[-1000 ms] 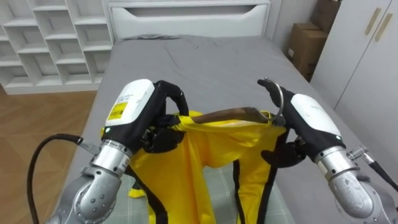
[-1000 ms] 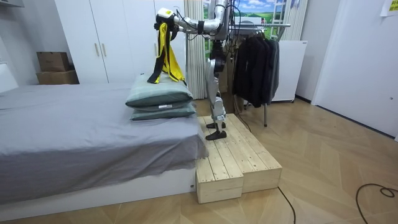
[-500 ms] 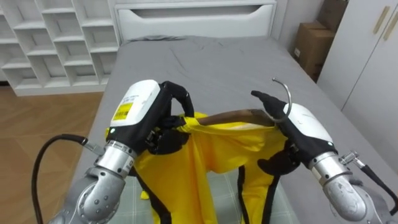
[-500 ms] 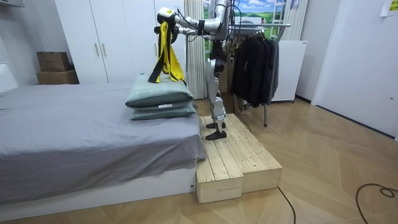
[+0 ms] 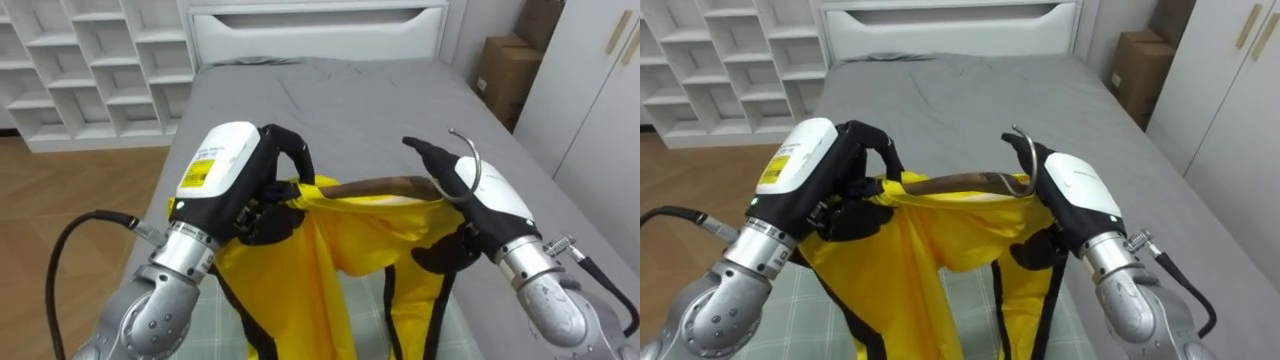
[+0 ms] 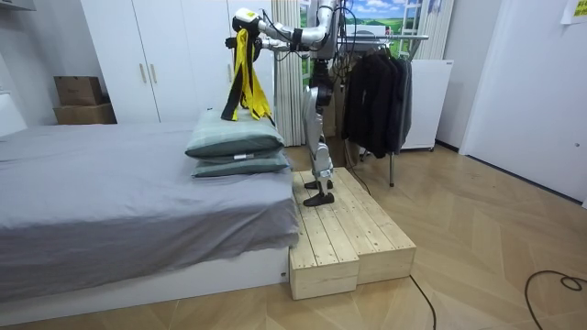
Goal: Hang clothes
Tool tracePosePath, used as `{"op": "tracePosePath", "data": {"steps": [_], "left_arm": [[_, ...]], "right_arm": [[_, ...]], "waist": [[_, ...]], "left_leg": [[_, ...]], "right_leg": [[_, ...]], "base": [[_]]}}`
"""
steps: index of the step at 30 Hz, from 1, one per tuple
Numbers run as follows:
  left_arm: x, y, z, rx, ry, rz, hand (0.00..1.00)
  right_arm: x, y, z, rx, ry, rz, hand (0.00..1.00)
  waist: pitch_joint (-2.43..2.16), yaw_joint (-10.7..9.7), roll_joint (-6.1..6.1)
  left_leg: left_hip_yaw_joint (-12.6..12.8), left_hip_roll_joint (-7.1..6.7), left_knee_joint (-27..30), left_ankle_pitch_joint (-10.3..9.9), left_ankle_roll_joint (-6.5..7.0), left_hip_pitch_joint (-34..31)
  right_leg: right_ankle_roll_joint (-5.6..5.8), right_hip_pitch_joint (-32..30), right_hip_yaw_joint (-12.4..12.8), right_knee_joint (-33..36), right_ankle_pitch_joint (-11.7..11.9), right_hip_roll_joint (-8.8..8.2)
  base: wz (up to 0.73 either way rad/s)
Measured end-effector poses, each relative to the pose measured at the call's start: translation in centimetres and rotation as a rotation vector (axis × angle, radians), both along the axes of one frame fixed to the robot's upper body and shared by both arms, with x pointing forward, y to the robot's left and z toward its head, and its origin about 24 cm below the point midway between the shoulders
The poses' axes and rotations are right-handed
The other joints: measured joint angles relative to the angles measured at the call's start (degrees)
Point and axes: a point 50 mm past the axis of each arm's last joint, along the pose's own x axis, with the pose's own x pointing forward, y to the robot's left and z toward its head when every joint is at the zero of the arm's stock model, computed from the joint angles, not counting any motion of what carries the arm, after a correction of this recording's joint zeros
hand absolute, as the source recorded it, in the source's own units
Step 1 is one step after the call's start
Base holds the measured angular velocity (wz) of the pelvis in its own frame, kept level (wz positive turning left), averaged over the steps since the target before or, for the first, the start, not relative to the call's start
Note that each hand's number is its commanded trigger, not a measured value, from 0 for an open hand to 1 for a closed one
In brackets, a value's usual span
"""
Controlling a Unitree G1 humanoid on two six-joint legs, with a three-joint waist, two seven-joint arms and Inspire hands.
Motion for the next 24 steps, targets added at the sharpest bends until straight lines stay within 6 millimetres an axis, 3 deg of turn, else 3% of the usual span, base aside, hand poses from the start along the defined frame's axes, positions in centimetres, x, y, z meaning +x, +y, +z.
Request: {"op": "tracePosePath", "data": {"steps": [8, 10, 11, 13, 16, 24], "left_arm": [[-0.1, -0.2, -0.1, 0.015, 0.005, -0.013, 1.0], [-0.1, -0.2, -0.1, 0.016, 0.004, -0.014, 1.0], [-0.1, -0.2, -0.1, 0.016, 0.004, -0.014, 1.0], [-0.1, -0.1, -0.1, 0.018, 0.004, -0.014, 1.0], [-0.1, -0.1, -0.1, 0.025, 0.002, -0.016, 1.0], [-0.1, -0.1, -0.1, 0.033, -0.001, -0.022, 1.0]], "right_arm": [[0.5, -0.7, -0.9, 0.001, 0.045, -0.028, 0.0], [0.5, -0.7, -1.0, 0.0, 0.049, -0.03, 0.16], [0.4, -0.7, -1.0, 0.001, 0.049, -0.027, 0.16], [0.4, -0.8, -1.3, 0.004, 0.058, -0.026, 0.48], [0.4, -1.1, -1.7, 0.005, 0.075, -0.034, 0.62], [0.3, -1.3, -2.1, 0.001, 0.086, -0.03, 0.66]], "waist": [[0.5, 0.0, -0.26], [0.55, 0.0, -0.33], [0.55, 0.0, -0.33], [0.55, 0.0, -0.33], [0.55, 0.0, -0.32], [0.54, -0.1, -0.32]], "left_leg": [[-0.1, 0.0, -0.2, 0.0, 0.0, 0.0], [-0.2, -0.02, -0.2, 0.0, 0.0, -0.1], [-0.2, -0.09, -0.3, 0.0, 0.0, -0.1], [-0.2, -0.14, -0.3, 0.0, 0.0, -0.1], [-0.3, -0.21, -0.3, 0.0, 0.0, -0.1], [-0.3, -0.28, -0.2, 0.0, 0.0, -0.1]], "right_leg": [[0.01, 0.0, -0.1, -0.1, 0.0, 0.05], [0.01, 0.0, -0.1, -0.4, 0.0, 0.06], [0.0, 0.1, -0.1, -0.8, 0.0, 0.04], [0.0, 0.2, -0.1, -0.9, 0.0, 0.02], [0.02, 0.2, -0.1, -1.0, 0.0, -0.04], [0.11, 0.3, -0.7, -1.0, -0.1, -0.16]], "base": [[0.0], [0.0], [0.0], [0.0], [0.0], [0.0]]}}
